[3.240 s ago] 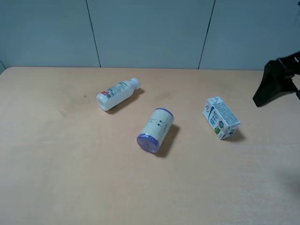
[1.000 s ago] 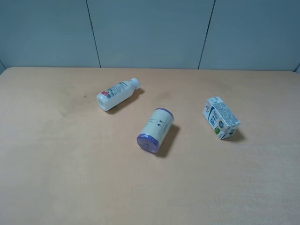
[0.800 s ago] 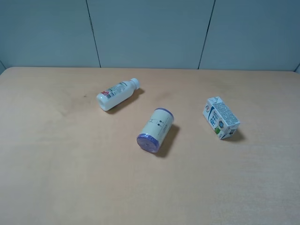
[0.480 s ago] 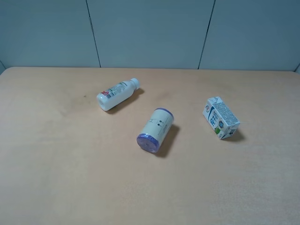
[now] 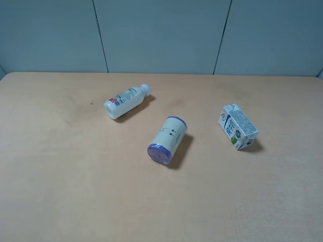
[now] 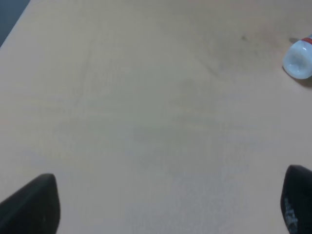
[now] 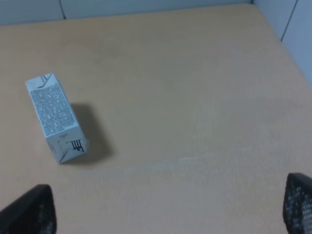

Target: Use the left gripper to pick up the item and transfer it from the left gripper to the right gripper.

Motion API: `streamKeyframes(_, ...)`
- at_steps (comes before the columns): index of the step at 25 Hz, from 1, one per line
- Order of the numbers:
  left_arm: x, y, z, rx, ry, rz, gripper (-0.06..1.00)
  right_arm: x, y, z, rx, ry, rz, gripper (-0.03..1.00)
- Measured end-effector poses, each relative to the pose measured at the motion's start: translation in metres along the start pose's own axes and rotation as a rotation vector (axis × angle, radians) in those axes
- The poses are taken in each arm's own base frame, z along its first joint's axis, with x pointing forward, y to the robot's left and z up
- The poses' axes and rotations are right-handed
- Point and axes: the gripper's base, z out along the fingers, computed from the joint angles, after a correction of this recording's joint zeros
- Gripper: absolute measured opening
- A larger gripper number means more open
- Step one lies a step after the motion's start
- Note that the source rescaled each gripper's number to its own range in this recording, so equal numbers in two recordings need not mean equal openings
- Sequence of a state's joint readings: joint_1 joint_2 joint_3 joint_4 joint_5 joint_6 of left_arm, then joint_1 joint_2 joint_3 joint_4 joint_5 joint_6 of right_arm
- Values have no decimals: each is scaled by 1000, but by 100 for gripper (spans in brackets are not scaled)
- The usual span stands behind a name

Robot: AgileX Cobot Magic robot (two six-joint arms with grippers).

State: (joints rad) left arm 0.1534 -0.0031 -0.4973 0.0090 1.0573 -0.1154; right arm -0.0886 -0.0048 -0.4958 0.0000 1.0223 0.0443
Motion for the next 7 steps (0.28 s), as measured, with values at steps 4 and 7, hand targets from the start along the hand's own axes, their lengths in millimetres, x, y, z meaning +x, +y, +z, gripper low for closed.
streamKeyframes(4, 0, 0, 0, 0, 0, 0, 84, 0, 0, 0, 0, 0, 0, 100)
streamKeyframes(7, 0, 0, 0, -1, 0, 0, 84, 0, 0, 0, 0, 0, 0, 100)
